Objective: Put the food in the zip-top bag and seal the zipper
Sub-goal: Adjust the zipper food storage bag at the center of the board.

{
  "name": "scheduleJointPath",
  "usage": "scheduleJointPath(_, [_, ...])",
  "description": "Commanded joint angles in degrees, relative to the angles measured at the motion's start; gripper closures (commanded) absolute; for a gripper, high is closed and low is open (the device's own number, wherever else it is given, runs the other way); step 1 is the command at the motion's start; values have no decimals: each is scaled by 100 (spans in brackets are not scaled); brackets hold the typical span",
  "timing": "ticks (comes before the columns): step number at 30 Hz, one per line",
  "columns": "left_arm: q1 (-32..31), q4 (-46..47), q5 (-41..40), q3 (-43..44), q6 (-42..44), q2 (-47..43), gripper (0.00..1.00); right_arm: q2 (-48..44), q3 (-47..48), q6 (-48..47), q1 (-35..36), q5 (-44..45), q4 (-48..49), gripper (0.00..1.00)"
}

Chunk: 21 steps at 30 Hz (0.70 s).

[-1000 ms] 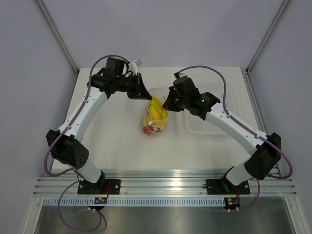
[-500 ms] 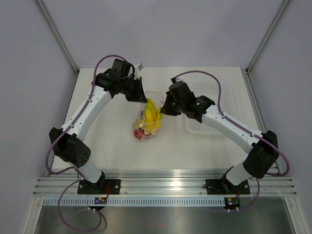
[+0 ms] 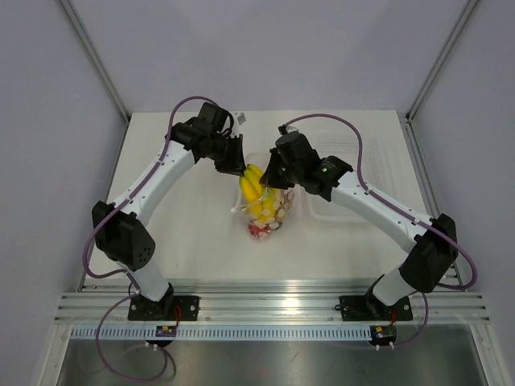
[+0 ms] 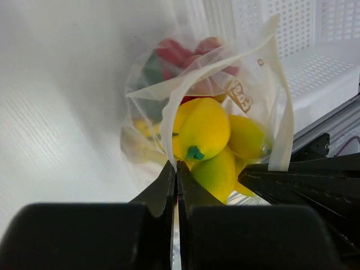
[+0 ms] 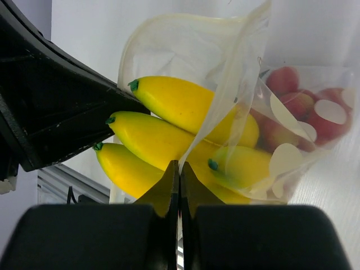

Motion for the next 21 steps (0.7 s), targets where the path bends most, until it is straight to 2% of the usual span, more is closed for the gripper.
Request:
scheduleJointPath(1, [-147, 375, 584, 438, -120, -214, 100, -62, 540, 40, 46, -48, 383, 100])
scheduleJointPath(4, [-156, 190, 557, 325, -58, -125, 100, -263, 375, -65, 142, -109, 557, 100])
scheduleJointPath(7, [-138, 558, 609, -26, -155, -424, 100, -413, 155, -66, 161, -48, 549, 100])
scheduleJointPath(12, [54, 752, 969, -115, -234, -670, 100, -598, -144, -109, 161, 636, 6, 99])
scheduleJointPath(13, [72, 744, 1031, -89, -234, -662, 100, -607, -206, -136, 161, 742, -204, 91])
scheduleJointPath(14, [90, 735, 1170, -71, -217, -627, 100, -711, -232, -214, 161, 926, -294, 71])
scheduleJointPath(18, [125, 743, 1567, -88, -164, -486, 100, -1089, -286, -653, 204, 1305, -601, 44])
scheduleJointPath(21, [134, 936, 1839, -290, -199, -486, 100, -1231, 12, -1119, 327, 1577, -892, 41])
